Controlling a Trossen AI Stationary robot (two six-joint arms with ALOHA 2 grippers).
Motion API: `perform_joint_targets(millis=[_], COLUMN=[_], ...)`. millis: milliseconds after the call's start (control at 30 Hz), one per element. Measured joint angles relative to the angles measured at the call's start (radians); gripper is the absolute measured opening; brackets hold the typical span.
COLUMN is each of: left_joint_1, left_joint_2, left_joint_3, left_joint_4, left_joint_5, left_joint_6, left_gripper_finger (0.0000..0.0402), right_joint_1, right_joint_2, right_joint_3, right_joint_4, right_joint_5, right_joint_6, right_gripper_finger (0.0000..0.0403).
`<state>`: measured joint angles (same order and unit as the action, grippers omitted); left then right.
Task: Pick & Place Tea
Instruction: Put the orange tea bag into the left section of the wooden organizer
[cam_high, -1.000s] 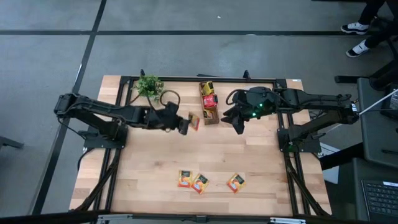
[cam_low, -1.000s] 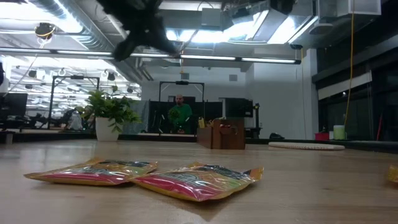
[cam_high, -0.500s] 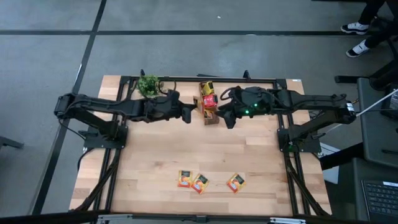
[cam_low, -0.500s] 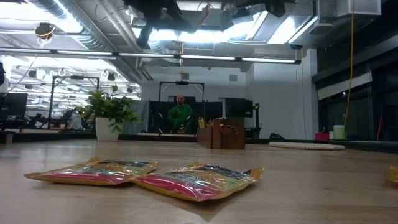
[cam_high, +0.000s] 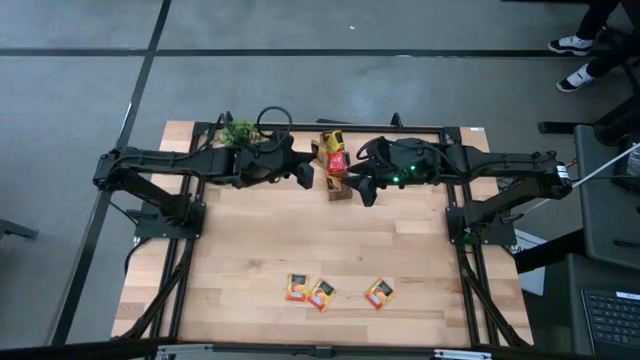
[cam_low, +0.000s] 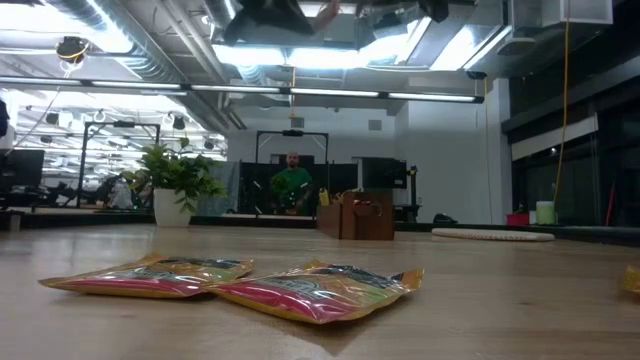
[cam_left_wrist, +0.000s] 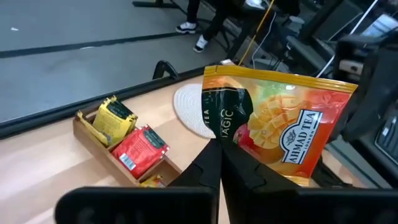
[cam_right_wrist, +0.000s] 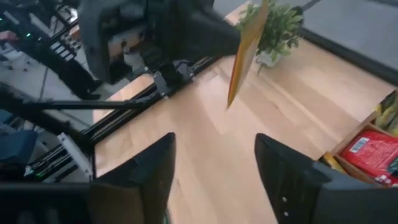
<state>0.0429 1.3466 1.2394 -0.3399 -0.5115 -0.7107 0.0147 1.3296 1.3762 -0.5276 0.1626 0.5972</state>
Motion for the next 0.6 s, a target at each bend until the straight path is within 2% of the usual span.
perform_joint_targets(millis=[133, 233, 433, 600], left_joint_1=[-0.003, -0.011, -0.024, -0.023], left_joint_2=[0.025, 0.050, 0.081, 0.081], left_joint_3=[0.006, 0.006, 0.006, 0.005], left_joint_4=[0.002, 0.036, 0.108, 0.106], left_joint_5=[0.002, 0.011, 0.013, 0.013], left_joint_6=[0.000, 0.000, -0.007, -0.008], left_gripper_finger=[0.0002, 0.0002, 0.0002, 0.0002], right_joint_1=[0.000, 0.000, -0.007, -0.018], right_joint_2=[0.000, 0.000, 0.018, 0.034], right_joint_3=[0.000, 0.000, 0.001, 0.000], right_joint_4=[0.009, 0.018, 0.024, 0.022], right_joint_5=[0.053, 0.083, 0.083, 0.082], right_joint_6=[-0.003, -0.003, 0.002, -0.001], right_gripper_finger=[0.0248, 0.0261, 0.0256, 0.0243])
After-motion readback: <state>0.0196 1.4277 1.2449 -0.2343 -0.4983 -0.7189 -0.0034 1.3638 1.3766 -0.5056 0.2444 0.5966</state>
